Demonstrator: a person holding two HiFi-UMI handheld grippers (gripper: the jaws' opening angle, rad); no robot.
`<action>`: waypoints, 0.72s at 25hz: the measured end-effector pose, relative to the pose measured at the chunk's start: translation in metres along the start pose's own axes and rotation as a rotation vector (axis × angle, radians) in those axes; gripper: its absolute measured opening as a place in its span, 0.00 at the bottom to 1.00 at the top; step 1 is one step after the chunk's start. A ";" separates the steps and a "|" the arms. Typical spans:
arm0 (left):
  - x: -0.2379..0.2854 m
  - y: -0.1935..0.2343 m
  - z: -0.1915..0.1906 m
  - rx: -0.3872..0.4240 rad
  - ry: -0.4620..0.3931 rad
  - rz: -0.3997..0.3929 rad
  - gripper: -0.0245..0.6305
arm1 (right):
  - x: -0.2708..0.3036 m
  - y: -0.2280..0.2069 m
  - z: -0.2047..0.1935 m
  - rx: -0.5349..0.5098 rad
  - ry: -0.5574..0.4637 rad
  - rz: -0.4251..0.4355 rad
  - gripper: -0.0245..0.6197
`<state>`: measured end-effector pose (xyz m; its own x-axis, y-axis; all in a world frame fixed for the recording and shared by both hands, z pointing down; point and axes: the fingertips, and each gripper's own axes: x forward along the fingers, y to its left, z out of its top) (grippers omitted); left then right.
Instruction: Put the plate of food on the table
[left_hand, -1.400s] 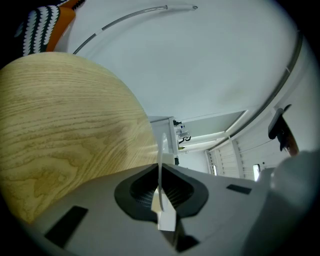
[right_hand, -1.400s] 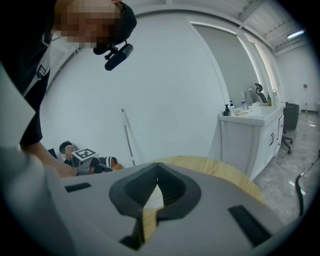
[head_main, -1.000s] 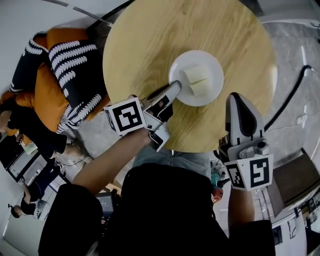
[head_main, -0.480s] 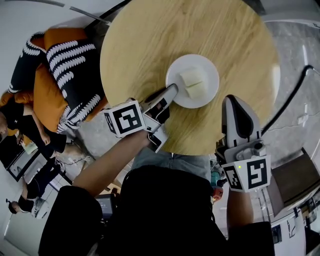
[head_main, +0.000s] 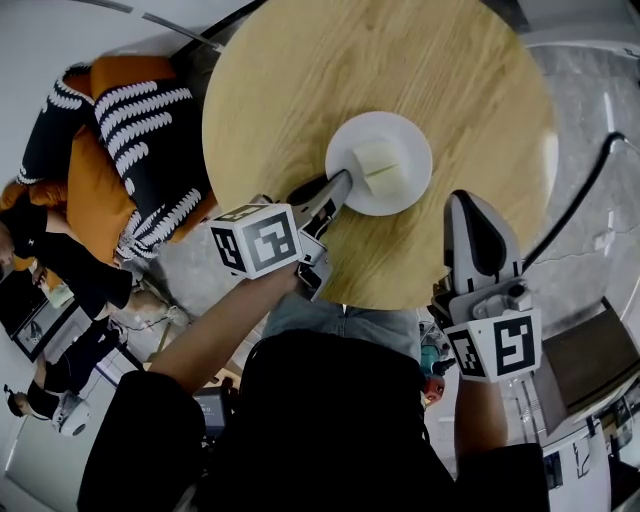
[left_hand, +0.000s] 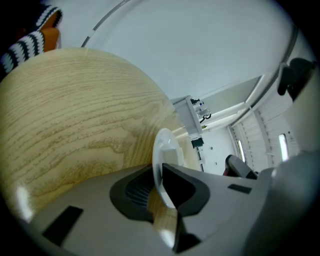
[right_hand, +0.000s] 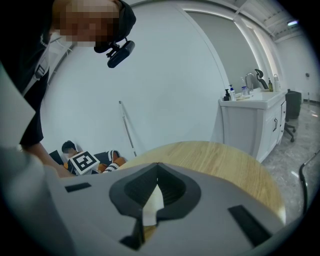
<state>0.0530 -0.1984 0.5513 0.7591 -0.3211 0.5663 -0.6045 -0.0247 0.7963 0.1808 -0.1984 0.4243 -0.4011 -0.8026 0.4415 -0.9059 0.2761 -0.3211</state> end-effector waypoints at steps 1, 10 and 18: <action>0.000 0.000 -0.001 0.028 0.007 0.014 0.11 | 0.000 0.000 -0.001 -0.001 0.001 0.001 0.05; -0.003 -0.003 -0.002 0.211 0.038 0.070 0.26 | 0.000 0.005 0.002 -0.010 -0.002 0.011 0.05; -0.010 -0.002 -0.017 0.335 0.259 -0.017 0.26 | -0.002 0.013 0.002 -0.025 -0.001 0.014 0.05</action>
<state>0.0512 -0.1794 0.5475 0.7797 -0.0706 0.6221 -0.6037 -0.3484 0.7171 0.1700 -0.1946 0.4174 -0.4133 -0.7992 0.4365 -0.9035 0.3002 -0.3058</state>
